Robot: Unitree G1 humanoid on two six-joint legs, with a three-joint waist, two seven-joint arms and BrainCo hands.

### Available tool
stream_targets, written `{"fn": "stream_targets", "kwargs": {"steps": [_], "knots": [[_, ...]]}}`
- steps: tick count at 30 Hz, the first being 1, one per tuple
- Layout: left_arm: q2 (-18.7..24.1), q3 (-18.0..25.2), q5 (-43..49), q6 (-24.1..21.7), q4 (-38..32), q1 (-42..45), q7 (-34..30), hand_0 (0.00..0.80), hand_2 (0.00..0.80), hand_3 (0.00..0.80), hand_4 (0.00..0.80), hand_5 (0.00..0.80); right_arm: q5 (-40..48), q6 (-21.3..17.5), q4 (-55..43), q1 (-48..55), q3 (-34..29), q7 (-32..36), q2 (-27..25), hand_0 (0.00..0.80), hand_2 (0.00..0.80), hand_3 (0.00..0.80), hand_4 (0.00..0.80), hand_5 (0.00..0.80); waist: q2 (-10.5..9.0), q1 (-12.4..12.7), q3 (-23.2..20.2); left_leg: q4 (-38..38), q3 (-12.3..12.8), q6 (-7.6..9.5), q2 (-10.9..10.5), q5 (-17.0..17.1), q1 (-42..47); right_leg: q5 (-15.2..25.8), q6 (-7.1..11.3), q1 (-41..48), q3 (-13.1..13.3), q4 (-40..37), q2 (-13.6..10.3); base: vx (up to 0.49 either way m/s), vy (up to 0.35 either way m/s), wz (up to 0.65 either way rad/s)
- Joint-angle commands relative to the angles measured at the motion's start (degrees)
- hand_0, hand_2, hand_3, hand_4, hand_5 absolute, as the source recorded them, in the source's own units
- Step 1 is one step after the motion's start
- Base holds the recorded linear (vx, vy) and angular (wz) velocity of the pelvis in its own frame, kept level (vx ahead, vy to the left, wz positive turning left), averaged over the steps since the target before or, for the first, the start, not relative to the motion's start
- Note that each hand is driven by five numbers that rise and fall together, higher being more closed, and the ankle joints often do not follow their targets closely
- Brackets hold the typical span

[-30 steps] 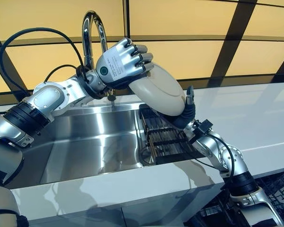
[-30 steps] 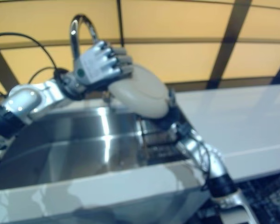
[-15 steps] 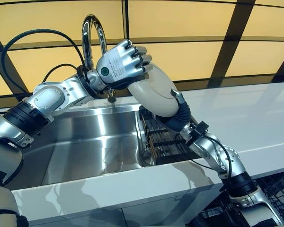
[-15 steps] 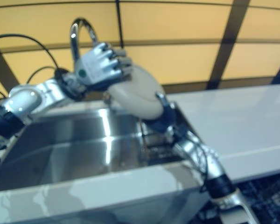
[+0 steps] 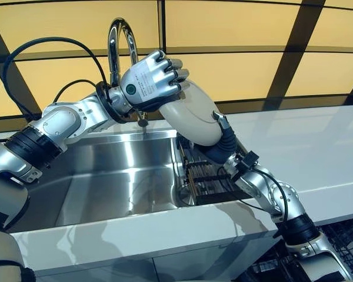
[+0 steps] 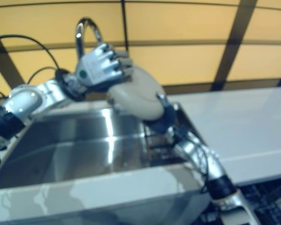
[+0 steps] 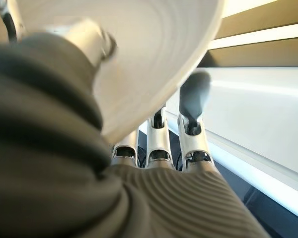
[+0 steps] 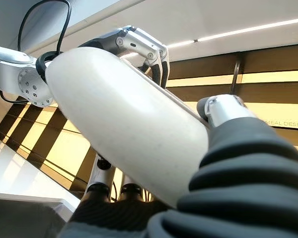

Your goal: Take plates into dishwasher

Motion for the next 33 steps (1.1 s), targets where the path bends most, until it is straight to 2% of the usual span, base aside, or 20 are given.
{"fn": "stream_targets", "kwargs": {"steps": [1, 6, 13, 21, 27, 33], "knots": [[-1.2, 1.3, -4.1, -0.2, 2.5, -2.0, 0.6, 0.000, 0.000, 0.000, 0.000, 0.000, 0.7, -1.2, -5.6, -5.8, -5.1, 2.1, -0.5, 0.800, 0.800, 0.800, 0.800, 0.800, 0.47, 1.1, 1.8, 0.2, -2.0, -0.51, -1.7, -3.9, 0.9, -0.9, 1.41, -0.1, -3.0, 0.2, 3.1, -0.051, -0.007, 0.00], [-1.6, 3.5, -7.8, -1.1, 2.5, -0.3, 1.4, 0.000, 0.000, 0.000, 0.000, 0.000, 0.6, -1.4, -5.9, -5.7, -5.9, 2.8, -0.1, 0.800, 0.800, 0.800, 0.800, 0.800, 0.45, 1.2, 1.8, 0.2, -2.1, -0.62, -1.6, -4.4, 1.1, -1.3, 1.45, 0.1, -2.9, 0.2, 3.2, 0.000, 0.000, 0.00], [-3.0, 6.0, -8.1, -0.7, 2.8, 1.8, 2.0, 0.000, 0.000, 0.000, 0.000, 0.000, -0.5, -2.0, -6.5, -6.2, -6.4, 2.7, 1.7, 0.800, 0.800, 0.800, 0.800, 0.800, 0.49, 1.4, 1.8, 0.2, -1.5, -0.75, -1.4, -4.3, 1.0, -1.4, 1.46, 0.0, -3.5, 0.2, 3.0, -0.007, -0.001, 0.00], [-3.4, 6.9, -9.0, -0.3, 4.0, 2.7, 2.1, 0.000, 0.000, 0.000, 0.000, 0.000, -1.0, -2.3, -6.9, -6.7, -7.3, 1.7, 2.0, 0.800, 0.800, 0.800, 0.800, 0.800, 0.46, 1.2, 1.7, 0.2, -1.2, -0.77, -1.3, -3.9, 0.7, -1.0, 1.31, -0.3, -3.5, 0.2, 3.0, -0.016, -0.002, 0.00], [-2.8, 7.6, -11.4, -1.0, 3.4, 3.8, -1.3, 0.000, 0.000, 0.000, 0.000, 0.000, -1.3, -5.0, -7.5, -6.8, -8.2, 2.8, 2.3, 0.800, 0.800, 0.800, 0.800, 0.800, 0.52, 1.6, 2.0, 0.2, -1.4, -0.67, -1.3, -3.9, 0.7, -1.2, 1.26, -0.1, -3.9, 0.2, 2.9, 0.000, 0.000, 0.00], [-1.5, 8.6, -9.4, -3.5, 5.0, 7.1, -2.5, 0.000, 0.000, 0.000, 0.000, 0.000, -1.1, -7.5, -9.2, -8.2, -10.6, 1.8, 1.5, 0.800, 0.800, 0.800, 0.800, 0.800, 0.63, 2.0, 2.2, 0.2, -1.5, -0.57, -1.6, -4.2, 0.9, -1.2, 1.32, 0.2, -4.9, 0.2, 2.5, 0.000, 0.000, 0.00]]}}
